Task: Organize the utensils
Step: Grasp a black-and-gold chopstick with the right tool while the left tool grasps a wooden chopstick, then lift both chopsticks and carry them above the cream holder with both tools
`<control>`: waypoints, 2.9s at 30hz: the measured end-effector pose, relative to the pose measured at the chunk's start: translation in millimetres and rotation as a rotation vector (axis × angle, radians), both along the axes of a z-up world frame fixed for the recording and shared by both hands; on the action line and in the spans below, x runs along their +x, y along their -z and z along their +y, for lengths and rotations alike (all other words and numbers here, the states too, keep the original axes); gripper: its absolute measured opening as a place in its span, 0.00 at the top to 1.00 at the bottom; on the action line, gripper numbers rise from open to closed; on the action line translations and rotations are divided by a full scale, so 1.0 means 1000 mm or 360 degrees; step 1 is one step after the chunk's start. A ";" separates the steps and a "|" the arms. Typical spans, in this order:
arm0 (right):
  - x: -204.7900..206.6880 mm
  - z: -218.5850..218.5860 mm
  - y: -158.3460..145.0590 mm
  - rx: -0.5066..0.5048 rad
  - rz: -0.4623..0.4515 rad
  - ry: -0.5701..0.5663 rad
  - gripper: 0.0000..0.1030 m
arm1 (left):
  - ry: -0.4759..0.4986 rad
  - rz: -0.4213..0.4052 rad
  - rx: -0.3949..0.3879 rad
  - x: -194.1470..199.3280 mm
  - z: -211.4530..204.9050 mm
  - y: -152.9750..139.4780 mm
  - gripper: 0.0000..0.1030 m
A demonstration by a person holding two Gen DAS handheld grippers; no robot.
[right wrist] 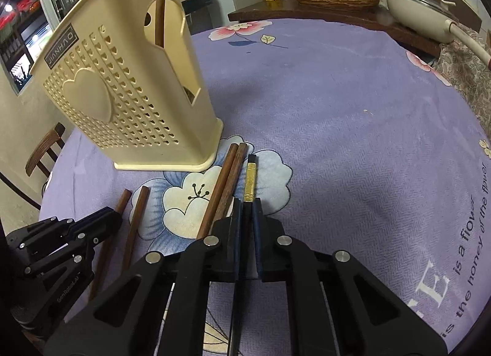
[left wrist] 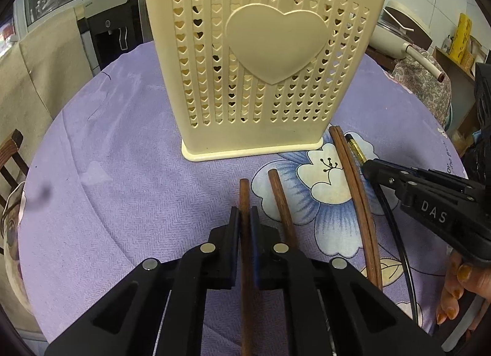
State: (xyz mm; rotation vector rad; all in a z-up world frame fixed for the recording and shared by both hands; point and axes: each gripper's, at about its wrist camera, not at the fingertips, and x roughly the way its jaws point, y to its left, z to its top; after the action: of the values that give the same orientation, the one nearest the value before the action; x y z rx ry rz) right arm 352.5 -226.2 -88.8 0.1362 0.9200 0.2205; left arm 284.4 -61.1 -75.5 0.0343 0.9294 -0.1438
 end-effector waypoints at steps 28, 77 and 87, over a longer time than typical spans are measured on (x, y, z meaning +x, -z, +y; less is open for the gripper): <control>-0.066 -0.037 -0.078 0.0337 -0.0331 -0.0126 0.93 | -0.0008 -0.0291 -0.0236 -0.047 0.029 -0.076 0.93; -0.085 -0.039 -0.216 0.0399 -0.0693 -0.0381 0.93 | 0.0216 -0.0767 -0.0274 -0.086 0.038 -0.224 0.93; -0.051 -0.024 -0.294 0.0406 -0.0840 -0.0375 0.93 | 0.0172 -0.0981 -0.0285 -0.065 0.041 -0.311 0.93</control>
State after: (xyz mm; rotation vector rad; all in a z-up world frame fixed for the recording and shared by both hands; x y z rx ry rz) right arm 301.3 -250.4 205.1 0.1939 0.3767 0.5640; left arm 219.7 -19.8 235.5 -0.0360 0.2971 -0.2966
